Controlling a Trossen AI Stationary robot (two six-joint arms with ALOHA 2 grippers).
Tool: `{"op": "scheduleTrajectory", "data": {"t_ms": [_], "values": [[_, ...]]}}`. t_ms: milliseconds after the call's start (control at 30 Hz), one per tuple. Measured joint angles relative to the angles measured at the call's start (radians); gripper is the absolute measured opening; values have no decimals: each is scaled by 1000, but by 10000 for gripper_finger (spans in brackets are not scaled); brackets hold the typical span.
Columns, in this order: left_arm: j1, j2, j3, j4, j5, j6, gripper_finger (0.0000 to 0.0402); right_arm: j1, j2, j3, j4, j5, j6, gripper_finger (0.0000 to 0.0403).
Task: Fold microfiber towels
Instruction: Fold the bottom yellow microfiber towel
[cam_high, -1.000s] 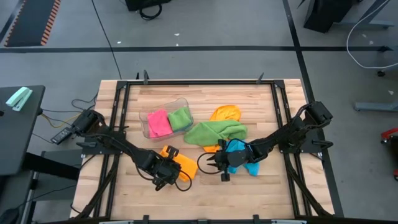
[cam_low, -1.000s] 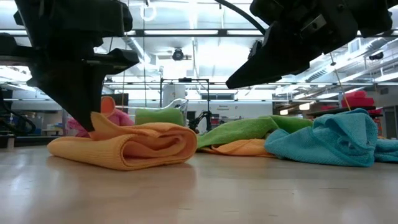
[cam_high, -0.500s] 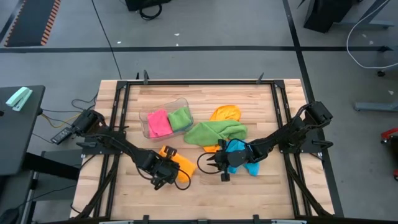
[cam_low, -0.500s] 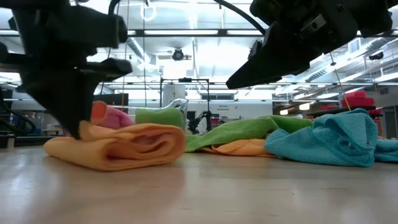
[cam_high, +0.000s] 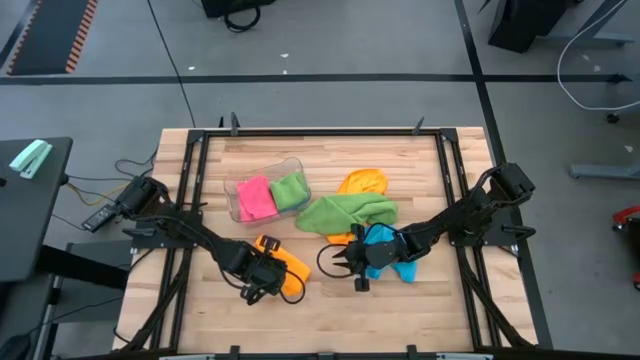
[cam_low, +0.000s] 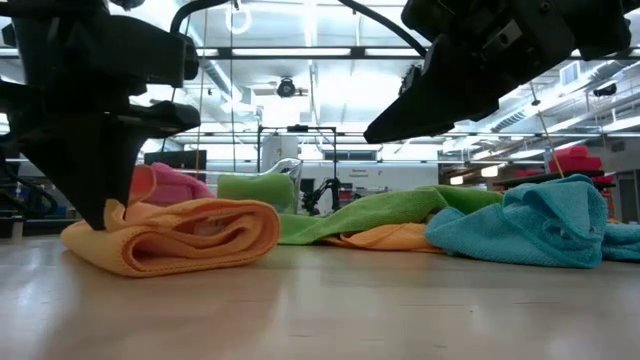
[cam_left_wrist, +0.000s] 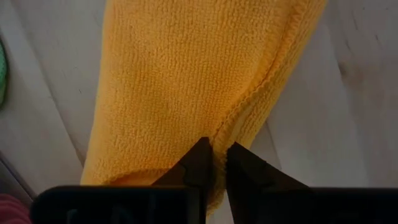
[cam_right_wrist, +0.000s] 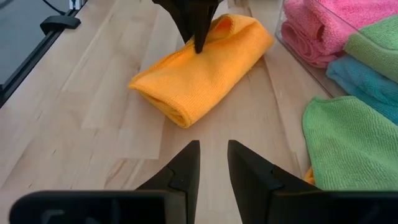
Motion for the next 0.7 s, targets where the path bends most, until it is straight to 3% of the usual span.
{"op": "scheduleTrajectory", "data": {"t_ms": [167,533,700], "values": [[0,0,0,-5,0,-22,64,0,0,0,0,0,12,92],[-10,-17,6,-21,5,-39,160,2,0,0,0,0,10,92],[-39,-23,49,-66,6,-39,171,2,0,0,0,0,4,92]]}}
